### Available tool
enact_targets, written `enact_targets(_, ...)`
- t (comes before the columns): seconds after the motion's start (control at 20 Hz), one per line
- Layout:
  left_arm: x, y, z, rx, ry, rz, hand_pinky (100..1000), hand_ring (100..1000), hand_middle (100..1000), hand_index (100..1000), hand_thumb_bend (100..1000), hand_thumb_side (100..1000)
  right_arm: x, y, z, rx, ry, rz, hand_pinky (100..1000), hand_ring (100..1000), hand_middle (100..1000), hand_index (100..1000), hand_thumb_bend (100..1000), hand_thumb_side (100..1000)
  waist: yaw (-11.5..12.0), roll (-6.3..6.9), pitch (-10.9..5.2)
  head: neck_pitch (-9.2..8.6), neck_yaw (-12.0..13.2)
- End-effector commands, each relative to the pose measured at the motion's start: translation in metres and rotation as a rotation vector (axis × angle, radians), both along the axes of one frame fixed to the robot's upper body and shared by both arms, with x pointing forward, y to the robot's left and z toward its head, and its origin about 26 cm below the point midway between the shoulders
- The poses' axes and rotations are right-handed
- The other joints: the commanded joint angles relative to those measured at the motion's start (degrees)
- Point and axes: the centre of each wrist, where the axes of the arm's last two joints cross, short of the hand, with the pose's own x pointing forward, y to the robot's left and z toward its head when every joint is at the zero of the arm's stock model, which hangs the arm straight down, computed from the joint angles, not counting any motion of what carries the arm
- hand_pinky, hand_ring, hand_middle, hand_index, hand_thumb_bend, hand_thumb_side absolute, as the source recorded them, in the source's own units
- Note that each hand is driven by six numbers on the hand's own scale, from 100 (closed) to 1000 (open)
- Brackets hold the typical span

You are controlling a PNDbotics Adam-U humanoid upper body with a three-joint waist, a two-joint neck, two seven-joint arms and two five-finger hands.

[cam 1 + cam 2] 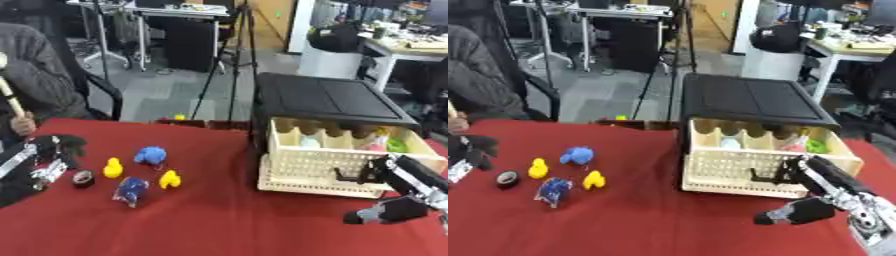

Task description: Pick up objects from table and place into drawer.

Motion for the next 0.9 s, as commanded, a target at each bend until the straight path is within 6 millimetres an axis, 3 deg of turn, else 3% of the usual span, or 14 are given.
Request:
enact_targets(0.05, -0.0007, 0.007, 0.0143, 0.031, -0.031, 0.008, 623, 584, 641, 823, 100, 712, -0.0027, -0.0019, 0.0135, -0.006, -0.033, 0.009, 100, 100, 100, 416, 1000, 572, -0.14, 0.26, -0.4, -0.1, 0.16)
enact_targets(0.65, -0.0009, 0.0075, 0.014, 0.031, -0.03, 0.009, 623, 586, 641, 824, 100, 711, -0.0042, 0.0005, 0.0148, 0.002, -0.035, 0.013, 100, 100, 100, 426, 1000, 573, -0.33, 0.35, -0.39, -0.18, 0.17)
enact_targets(0.9, -0.0009, 0.0076, 0.0141, 0.031, -0.03, 0.009, 624, 587, 641, 824, 100, 710, -0.0044, 0.0009, 0.0145, 0.005, -0.038, 0.011, 100, 100, 100, 666, 1000, 577, -0.34, 0.33, -0.4, -0.2, 0.19)
